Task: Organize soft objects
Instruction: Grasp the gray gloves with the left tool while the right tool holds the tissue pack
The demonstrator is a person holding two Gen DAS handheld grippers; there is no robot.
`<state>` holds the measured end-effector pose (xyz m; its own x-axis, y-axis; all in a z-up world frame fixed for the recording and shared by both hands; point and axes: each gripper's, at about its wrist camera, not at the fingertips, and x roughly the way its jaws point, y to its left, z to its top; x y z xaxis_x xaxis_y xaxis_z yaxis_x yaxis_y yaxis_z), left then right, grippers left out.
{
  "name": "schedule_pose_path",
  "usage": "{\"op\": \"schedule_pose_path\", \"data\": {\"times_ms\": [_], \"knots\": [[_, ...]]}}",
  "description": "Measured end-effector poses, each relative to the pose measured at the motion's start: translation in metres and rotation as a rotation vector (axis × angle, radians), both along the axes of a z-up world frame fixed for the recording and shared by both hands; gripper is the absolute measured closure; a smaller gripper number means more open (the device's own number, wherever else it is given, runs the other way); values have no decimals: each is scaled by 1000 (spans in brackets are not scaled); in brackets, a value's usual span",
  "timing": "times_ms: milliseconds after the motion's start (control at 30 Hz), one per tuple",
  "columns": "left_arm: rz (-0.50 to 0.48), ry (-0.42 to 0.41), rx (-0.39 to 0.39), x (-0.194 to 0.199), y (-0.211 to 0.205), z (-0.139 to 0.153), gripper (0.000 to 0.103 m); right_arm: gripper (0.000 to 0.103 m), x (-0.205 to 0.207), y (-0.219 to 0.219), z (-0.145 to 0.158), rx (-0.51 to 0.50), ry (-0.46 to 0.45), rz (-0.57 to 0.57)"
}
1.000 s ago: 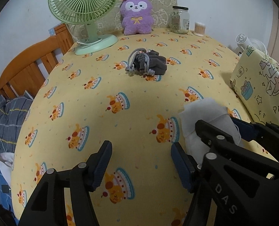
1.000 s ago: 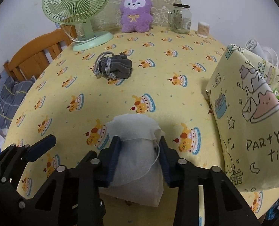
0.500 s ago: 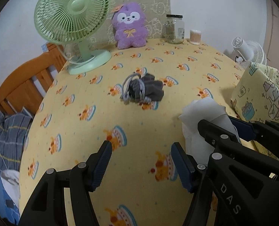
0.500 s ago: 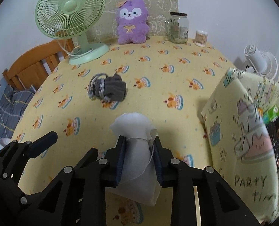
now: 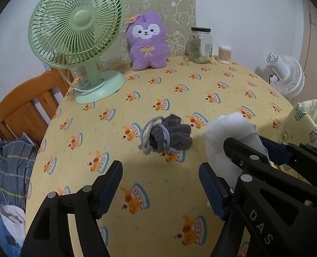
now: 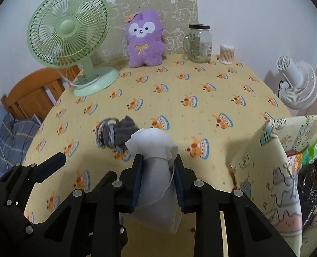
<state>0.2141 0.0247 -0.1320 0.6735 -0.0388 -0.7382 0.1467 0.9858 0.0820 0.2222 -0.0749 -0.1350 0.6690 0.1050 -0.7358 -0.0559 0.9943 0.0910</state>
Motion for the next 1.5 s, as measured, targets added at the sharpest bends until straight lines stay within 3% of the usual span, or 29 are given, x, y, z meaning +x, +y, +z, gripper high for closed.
{"op": "schedule_pose_path", "data": {"times_ms": [533,1033,1167,1500], "knots": [[-52,-17,-2,43,-9,-1,26,73,41,-10,-2,17,-11,-98],[-80,6,-5,63,-17,-24,27,73,65,-21,-26,21,37,-126],[-51,15,-17,67,-15,-31,36,73,67,-21,-30,18,45,-126],[-42,13,-41,65,-15,-33,41,72,68,-19,-33,15,41,-122]]}}
